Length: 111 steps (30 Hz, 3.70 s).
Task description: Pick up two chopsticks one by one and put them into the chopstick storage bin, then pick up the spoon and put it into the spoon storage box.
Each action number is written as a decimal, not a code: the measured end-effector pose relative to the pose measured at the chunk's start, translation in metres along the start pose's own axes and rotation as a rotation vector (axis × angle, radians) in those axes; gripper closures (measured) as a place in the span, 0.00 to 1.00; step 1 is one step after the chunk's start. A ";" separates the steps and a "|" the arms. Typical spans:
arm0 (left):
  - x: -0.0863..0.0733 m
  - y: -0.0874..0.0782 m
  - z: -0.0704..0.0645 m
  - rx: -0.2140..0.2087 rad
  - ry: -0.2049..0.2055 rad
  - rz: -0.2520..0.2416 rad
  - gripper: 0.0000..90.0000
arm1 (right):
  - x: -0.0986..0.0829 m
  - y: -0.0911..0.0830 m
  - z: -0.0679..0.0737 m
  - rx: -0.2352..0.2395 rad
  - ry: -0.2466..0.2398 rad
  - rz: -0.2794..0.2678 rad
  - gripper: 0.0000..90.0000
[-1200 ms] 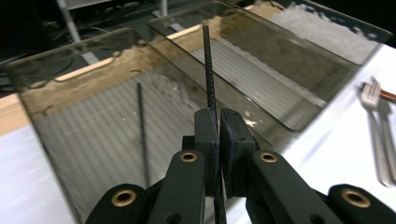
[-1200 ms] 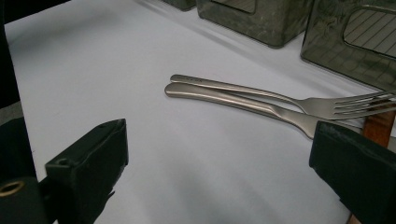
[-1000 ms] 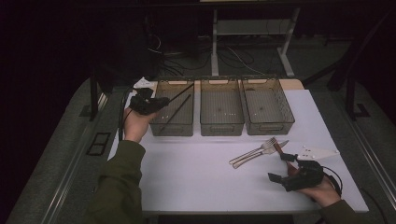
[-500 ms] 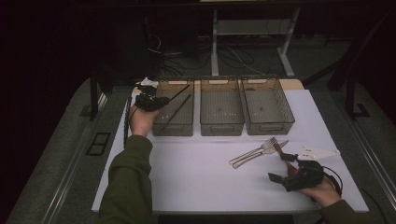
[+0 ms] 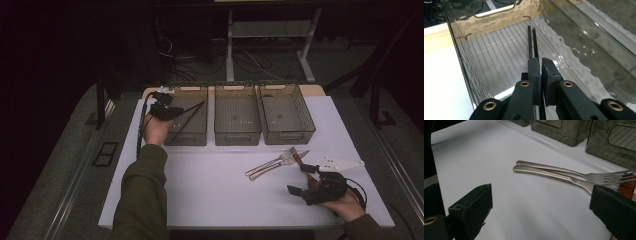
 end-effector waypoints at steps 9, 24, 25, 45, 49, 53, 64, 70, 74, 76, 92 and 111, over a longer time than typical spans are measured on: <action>0.003 -0.005 0.000 0.001 -0.002 -0.035 0.75 | 0.000 0.000 0.000 0.001 0.000 0.001 0.04; 0.006 -0.036 -0.028 -0.135 0.087 -0.074 0.48 | 0.000 0.000 0.000 -0.007 -0.001 0.002 0.04; 0.005 -0.038 -0.031 -0.146 0.097 -0.077 0.47 | 0.000 0.000 0.000 -0.007 -0.001 0.002 0.04; -0.030 -0.074 -0.073 -0.274 0.202 -0.128 0.32 | 0.000 0.001 0.001 -0.001 0.005 0.008 0.04; -0.041 -0.078 -0.080 -0.290 0.218 -0.134 0.31 | -0.001 0.001 0.001 -0.002 0.005 0.011 0.04; -0.053 -0.078 -0.085 -0.306 0.225 -0.136 0.31 | -0.001 0.001 0.002 0.000 0.008 0.014 0.04; -0.089 -0.080 -0.092 -0.331 0.236 -0.141 0.29 | 0.000 0.001 0.001 -0.003 0.003 0.009 0.04; -0.109 -0.085 -0.094 -0.347 0.234 -0.150 0.25 | 0.000 0.001 0.001 -0.004 0.003 0.008 0.04; -0.124 -0.088 -0.096 -0.343 0.254 -0.154 0.22 | 0.000 0.000 0.000 -0.008 0.008 0.006 0.04; -0.132 -0.088 -0.096 -0.349 0.253 -0.156 0.20 | 0.001 0.000 0.000 -0.010 0.009 0.007 0.04; -0.182 -0.089 -0.109 -0.409 0.278 -0.094 0.10 | -0.003 -0.011 -0.016 -0.068 0.033 0.059 0.11; -0.185 -0.091 -0.101 -0.391 0.254 -0.099 0.06 | -0.019 -0.019 -0.041 -0.143 0.093 0.164 0.35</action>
Point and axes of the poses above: each handheld gripper's, and its own axes: y roughly forward along the jaws, x roughly out of its top, z roughly to its left, the point moved 4 cm from there along y, roughly forward along the jaws, and after that the axes turned 13 degrees about -y, right-handed, at the moved point
